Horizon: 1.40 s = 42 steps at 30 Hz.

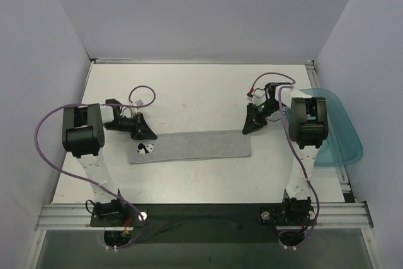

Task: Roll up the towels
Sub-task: Fold the towel

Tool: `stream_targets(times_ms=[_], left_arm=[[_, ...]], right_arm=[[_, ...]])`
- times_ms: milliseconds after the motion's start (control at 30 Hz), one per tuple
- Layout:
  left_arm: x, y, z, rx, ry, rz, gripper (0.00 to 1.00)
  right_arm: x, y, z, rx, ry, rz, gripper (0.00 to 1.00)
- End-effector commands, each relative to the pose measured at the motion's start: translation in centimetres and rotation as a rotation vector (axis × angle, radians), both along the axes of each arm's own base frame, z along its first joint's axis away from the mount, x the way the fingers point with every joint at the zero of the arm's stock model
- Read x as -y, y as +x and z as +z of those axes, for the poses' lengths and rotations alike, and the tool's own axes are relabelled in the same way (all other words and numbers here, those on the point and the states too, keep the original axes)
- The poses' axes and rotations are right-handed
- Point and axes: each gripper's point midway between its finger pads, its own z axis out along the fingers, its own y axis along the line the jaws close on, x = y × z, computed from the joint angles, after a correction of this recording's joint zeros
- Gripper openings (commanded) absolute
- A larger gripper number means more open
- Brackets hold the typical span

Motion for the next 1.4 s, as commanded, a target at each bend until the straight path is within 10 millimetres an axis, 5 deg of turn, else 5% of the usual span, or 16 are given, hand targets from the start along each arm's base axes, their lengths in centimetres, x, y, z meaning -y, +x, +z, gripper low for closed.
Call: stream_targets(times_ms=[0, 133, 367, 533, 733, 1133, 1233, 1367], left_arm=[[-2.2, 1.5, -0.4, 0.097, 0.128, -0.002, 0.15], [-2.4, 1.8, 2.5, 0.158, 0.102, -0.012, 0.2], [-3.7, 0.6, 5.5, 0.212, 0.107, 0.01, 0.22], [-6.5, 0.0, 4.6, 0.162, 0.147, 0.07, 0.2], [-9.2, -0.6, 2.3, 0.08, 0.18, 0.12, 0.18], [-13.0, -0.1, -0.2, 0.036, 0.343, 0.187, 0.17], [-12.4, 0.3, 0.8, 0.071, 0.304, 0.187, 0.17], [-11.6, 0.2, 3.4, 0.169, 0.301, 0.144, 0.32]], right_arm=[[1.8, 1.9, 0.5, 0.082, -0.164, 0.017, 0.08], [1.7, 2.9, 2.0, 0.131, -0.178, 0.018, 0.09], [0.4, 1.4, 5.4, 0.201, -0.163, 0.042, 0.11], [0.7, -0.1, 6.0, 0.196, -0.198, 0.054, 0.11], [0.2, -2.1, 3.6, 0.101, -0.223, 0.091, 0.12], [1.2, 1.1, 0.0, 0.077, -0.366, 0.119, 0.11], [1.1, 2.6, 0.9, 0.125, -0.37, 0.109, 0.12], [0.7, 2.9, 4.0, 0.186, -0.332, 0.073, 0.2]])
